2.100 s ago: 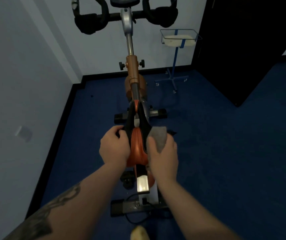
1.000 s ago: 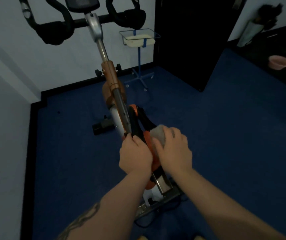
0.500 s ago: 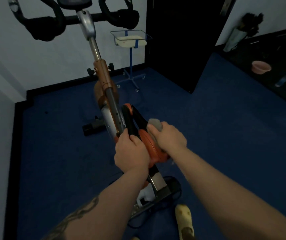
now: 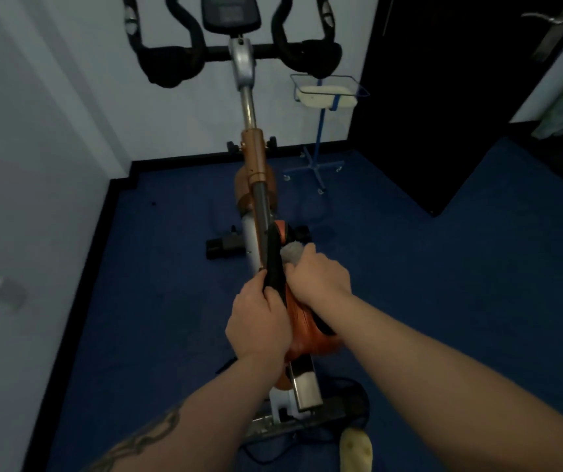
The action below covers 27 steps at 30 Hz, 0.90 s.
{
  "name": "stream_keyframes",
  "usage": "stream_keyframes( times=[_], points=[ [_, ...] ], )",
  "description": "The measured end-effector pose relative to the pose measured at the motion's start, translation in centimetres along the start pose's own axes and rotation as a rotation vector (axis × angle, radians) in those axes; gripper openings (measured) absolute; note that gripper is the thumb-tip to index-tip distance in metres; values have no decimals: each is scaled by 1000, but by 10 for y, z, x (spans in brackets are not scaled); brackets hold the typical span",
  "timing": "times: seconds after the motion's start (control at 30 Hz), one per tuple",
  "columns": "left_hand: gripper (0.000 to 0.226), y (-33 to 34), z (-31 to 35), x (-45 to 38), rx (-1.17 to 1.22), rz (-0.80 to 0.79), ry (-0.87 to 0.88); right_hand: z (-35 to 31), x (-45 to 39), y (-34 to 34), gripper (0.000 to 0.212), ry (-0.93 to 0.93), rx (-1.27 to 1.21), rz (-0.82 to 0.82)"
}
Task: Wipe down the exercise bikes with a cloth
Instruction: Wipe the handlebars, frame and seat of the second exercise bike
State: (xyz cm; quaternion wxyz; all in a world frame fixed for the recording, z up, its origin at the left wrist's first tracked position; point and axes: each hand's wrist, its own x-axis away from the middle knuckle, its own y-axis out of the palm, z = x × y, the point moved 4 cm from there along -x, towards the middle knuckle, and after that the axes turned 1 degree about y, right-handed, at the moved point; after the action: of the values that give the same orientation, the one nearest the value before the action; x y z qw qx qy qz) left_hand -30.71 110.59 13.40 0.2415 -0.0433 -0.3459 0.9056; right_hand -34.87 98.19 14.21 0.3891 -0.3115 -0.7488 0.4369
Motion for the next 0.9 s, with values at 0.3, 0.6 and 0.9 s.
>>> stream_keyframes(
  times=[0.3, 0.6, 0.9],
  points=[
    [34, 0, 1, 3, 28, 56, -3, 42, 47, 5, 59, -169, -50, 112],
    [31, -5, 3, 4, 46, 116, -47, -12, -36, -1, 44, -168, -206, -47],
    [28, -5, -2, 5, 96, 156, -109, -16, -51, 7, 65, -289, -204, 8]
  ],
)
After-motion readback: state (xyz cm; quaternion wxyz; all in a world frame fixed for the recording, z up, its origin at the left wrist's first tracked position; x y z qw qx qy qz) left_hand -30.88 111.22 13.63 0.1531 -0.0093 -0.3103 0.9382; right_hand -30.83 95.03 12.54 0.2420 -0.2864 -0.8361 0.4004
